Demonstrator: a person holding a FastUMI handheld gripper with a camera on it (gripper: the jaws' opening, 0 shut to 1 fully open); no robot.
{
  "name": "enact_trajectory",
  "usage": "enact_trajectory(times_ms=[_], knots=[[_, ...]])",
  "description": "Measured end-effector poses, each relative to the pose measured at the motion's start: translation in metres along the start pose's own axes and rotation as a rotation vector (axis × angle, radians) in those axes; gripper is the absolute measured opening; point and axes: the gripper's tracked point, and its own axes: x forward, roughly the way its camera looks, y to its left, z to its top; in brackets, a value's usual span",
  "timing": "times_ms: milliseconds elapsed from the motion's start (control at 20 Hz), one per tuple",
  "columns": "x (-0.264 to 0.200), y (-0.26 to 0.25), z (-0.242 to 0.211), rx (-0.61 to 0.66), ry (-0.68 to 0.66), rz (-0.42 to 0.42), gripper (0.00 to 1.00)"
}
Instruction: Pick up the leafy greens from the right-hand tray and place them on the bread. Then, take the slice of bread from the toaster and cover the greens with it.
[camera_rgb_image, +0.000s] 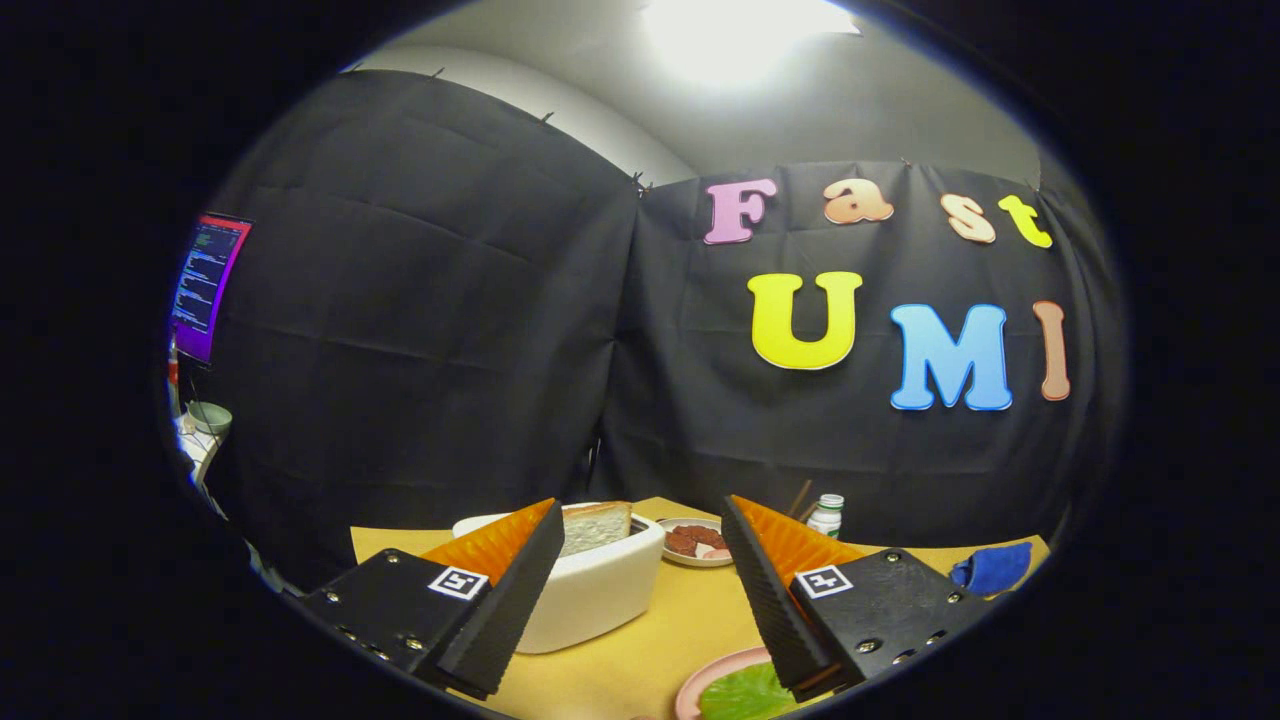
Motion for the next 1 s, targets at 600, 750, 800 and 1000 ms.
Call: enact_trajectory(times_ms=[600,750,800,1000], knots=[[0.092,0.041,-0.055,0.149,0.057,-0.068,0.95],[0.106,0.036,-0.069,0.175,0.078,-0.088,0.94],[0.108,0.037,-0.076,0.192,0.097,-0.079,0.92],[0.107,0.033,-0.082,0.191,0.116,-0.077,0.74]])
